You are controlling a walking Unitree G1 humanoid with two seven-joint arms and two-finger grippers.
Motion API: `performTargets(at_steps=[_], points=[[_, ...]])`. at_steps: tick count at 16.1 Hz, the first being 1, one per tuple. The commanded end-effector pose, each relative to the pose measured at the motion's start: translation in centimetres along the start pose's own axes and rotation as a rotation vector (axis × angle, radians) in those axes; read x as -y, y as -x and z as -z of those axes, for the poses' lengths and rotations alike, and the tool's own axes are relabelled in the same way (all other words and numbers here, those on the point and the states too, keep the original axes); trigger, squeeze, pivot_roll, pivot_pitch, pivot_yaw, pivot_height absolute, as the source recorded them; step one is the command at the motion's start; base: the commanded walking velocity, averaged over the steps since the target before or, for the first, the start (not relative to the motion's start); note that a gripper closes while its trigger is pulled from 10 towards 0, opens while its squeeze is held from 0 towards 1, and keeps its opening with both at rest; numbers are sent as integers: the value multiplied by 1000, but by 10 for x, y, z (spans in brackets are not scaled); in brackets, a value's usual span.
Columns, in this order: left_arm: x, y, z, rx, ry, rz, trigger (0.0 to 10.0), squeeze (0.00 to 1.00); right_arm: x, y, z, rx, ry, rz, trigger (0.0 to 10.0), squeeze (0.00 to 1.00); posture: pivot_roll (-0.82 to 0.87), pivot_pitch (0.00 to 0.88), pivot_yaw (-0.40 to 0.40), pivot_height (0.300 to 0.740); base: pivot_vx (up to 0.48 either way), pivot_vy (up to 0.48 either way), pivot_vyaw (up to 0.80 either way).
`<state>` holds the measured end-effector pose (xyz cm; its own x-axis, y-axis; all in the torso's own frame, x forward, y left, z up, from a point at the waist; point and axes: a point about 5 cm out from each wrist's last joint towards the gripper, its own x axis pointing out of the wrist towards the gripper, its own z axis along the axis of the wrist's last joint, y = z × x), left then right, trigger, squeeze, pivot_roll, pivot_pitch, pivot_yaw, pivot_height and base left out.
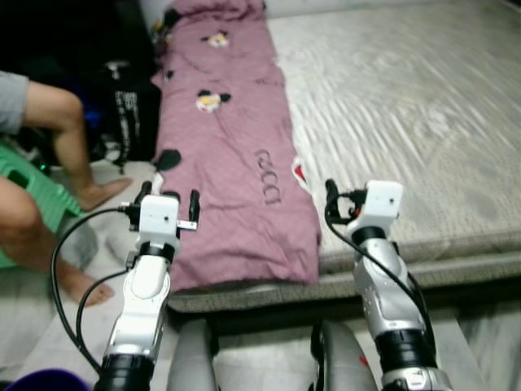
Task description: Clean up the room
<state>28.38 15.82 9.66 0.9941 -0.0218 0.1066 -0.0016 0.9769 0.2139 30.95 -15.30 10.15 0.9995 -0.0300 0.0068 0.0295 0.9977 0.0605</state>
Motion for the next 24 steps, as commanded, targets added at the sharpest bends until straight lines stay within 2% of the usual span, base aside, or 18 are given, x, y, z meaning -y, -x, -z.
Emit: performTargets(at_steps=[1, 7, 9, 12, 20, 24], points=[[-3, -1, -3, 7, -15, 2, 10000, 0, -3, -2, -3, 14, -6, -4, 10000, 0, 80, 0, 53, 678, 0, 0, 0], [-2, -1, -4, 6, -17, 12, 10000, 0, -4, 0, 0, -1, -4, -18, 10000, 0, 77, 0, 51, 688, 0, 0, 0], [1, -1, -3, 1, -1, 35, 10000, 0, 1, 8, 12, -28, 44, 3, 10000, 0, 78, 0, 53, 708, 0, 0, 0], [1, -1, -3, -2, -1, 41, 10000, 0, 6, 11, 19, -47, 55, 24, 10000, 0, 78, 0, 54, 740, 0, 0, 0], [6, 0, -2, -14, 11, 65, 10000, 0, 6, 12, 19, -42, 67, 18, 10000, 0, 76, 0, 54, 740, 0, 0, 0], [11, 1, 7, -76, -24, 68, 10000, 0, 6, 15, 22, -49, 71, 15, 10000, 0, 76, 0, 48, 740, 0, 0, 0]])
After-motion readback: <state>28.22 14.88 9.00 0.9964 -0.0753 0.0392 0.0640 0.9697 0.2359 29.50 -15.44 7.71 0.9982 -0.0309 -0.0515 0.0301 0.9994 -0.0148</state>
